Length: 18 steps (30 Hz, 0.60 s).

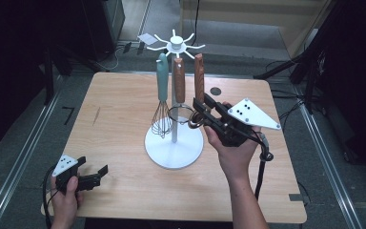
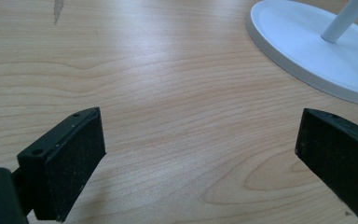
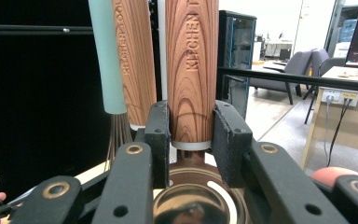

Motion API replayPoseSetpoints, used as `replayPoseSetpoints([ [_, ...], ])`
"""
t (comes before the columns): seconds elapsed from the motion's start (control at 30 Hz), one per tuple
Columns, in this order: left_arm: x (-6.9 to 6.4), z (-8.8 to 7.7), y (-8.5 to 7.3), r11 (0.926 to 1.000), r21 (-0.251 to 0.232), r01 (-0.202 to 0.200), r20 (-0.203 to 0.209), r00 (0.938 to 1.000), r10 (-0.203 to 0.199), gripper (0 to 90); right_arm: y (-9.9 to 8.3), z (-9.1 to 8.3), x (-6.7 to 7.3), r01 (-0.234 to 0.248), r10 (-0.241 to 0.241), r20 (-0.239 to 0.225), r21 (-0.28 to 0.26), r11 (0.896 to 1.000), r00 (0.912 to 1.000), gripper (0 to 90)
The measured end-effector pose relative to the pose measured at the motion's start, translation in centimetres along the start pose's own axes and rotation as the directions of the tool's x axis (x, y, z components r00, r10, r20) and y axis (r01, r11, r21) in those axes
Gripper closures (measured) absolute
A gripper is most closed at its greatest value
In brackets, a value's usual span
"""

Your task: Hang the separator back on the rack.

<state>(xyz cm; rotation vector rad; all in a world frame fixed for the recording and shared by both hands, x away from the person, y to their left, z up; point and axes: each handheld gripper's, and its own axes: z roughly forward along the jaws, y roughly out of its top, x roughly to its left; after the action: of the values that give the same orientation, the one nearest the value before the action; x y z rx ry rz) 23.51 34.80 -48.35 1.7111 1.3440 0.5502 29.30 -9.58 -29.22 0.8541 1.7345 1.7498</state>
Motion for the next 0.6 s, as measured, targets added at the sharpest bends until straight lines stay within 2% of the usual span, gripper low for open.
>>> replayPoseSetpoints([
  [0.33,0.00,-0.01,0.00,1.0000,0.002,-0.001,-0.001,1.0000,0.001,1.7,0.48,0.46,-0.11,0.014,-0.014,0.000,0.008,1.000,0.9999,70.8],
  [0.43,-0.02,0.00,0.01,1.0000,0.004,0.000,-0.001,1.0000,0.000,1.7,0.76,0.55,-0.09,0.010,-0.010,-0.004,0.026,1.000,0.9999,70.8],
  [0.6,0.03,-0.01,0.01,1.0000,0.003,0.000,0.001,1.0000,0.000,1.7,0.45,0.69,-0.17,0.013,-0.012,-0.012,0.033,0.999,0.9999,70.7],
])
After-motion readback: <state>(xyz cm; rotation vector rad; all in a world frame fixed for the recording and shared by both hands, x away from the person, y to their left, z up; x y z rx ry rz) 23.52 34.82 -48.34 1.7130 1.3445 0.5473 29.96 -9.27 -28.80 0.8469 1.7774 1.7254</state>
